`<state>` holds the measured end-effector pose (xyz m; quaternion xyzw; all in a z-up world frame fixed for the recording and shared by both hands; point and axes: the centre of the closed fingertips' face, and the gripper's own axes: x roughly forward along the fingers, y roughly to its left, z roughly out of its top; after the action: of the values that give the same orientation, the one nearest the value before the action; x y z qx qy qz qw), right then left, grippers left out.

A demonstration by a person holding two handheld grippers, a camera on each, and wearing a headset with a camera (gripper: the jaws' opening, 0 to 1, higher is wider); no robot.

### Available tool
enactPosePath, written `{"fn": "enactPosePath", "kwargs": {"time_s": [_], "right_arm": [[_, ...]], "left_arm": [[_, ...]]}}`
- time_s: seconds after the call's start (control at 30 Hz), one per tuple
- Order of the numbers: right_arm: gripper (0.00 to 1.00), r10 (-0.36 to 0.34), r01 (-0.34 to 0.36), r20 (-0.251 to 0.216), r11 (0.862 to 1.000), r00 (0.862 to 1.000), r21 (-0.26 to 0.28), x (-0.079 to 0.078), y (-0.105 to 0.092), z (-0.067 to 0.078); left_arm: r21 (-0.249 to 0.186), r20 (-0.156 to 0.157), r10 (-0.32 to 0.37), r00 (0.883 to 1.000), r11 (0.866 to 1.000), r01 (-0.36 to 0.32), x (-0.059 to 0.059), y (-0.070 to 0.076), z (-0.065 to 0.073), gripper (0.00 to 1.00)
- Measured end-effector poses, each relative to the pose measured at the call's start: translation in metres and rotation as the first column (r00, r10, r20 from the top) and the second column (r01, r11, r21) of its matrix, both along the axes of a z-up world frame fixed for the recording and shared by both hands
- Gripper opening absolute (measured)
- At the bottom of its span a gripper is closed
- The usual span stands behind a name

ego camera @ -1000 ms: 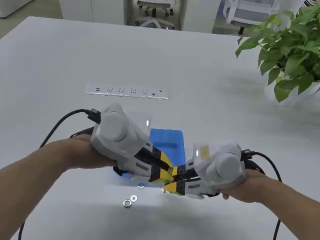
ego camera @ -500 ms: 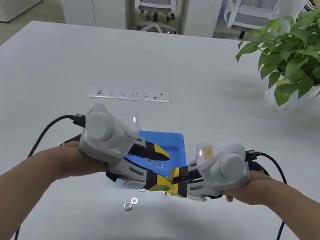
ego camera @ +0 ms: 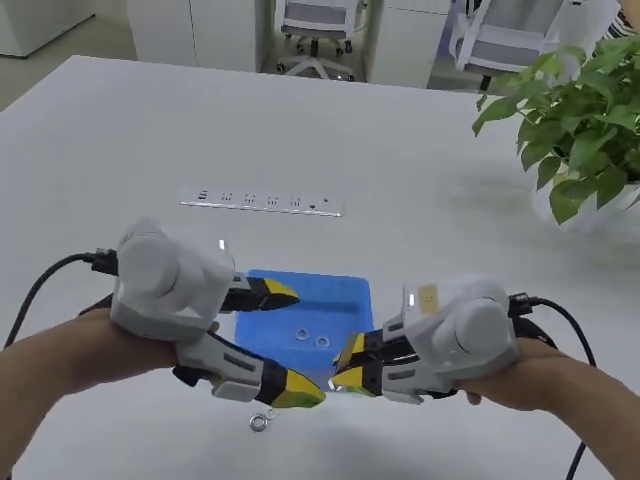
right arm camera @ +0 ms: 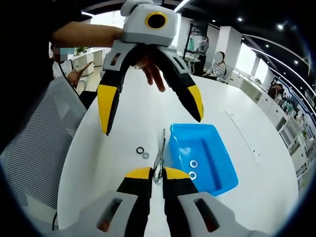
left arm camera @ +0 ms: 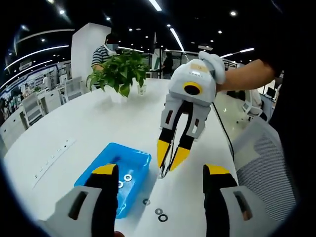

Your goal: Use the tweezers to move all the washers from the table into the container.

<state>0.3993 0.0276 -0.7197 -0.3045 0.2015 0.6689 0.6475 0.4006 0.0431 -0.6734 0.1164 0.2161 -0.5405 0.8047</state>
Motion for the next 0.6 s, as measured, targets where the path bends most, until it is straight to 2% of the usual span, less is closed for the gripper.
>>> {"fn": "enactPosePath", "kwargs": {"time_s": [0.13, 0.4, 0.6], "right_arm": [[0.08, 0.002, -0.002, 0.005, 1.000, 1.000, 0.003, 0.003, -0.001, 0.010], [0.08, 0.001, -0.001, 0.009, 1.000, 1.000, 0.003, 0.008, -0.004, 0.022], [0.08, 0.000, 0.000, 0.005, 1.000, 1.000, 0.009, 0.013, -0.004, 0.028]], "left_arm": [[-0.003, 0.006, 0.024, 1.000, 1.000, -0.024, -0.004, 0.005, 0.003, 0.82], [-0.009, -0.004, 0.094, 0.996, 0.996, -0.094, -0.004, 0.016, 0.003, 0.97], [-0.014, -0.007, 0.121, 0.993, 0.993, -0.121, -0.005, 0.021, 0.003, 0.99]]}}
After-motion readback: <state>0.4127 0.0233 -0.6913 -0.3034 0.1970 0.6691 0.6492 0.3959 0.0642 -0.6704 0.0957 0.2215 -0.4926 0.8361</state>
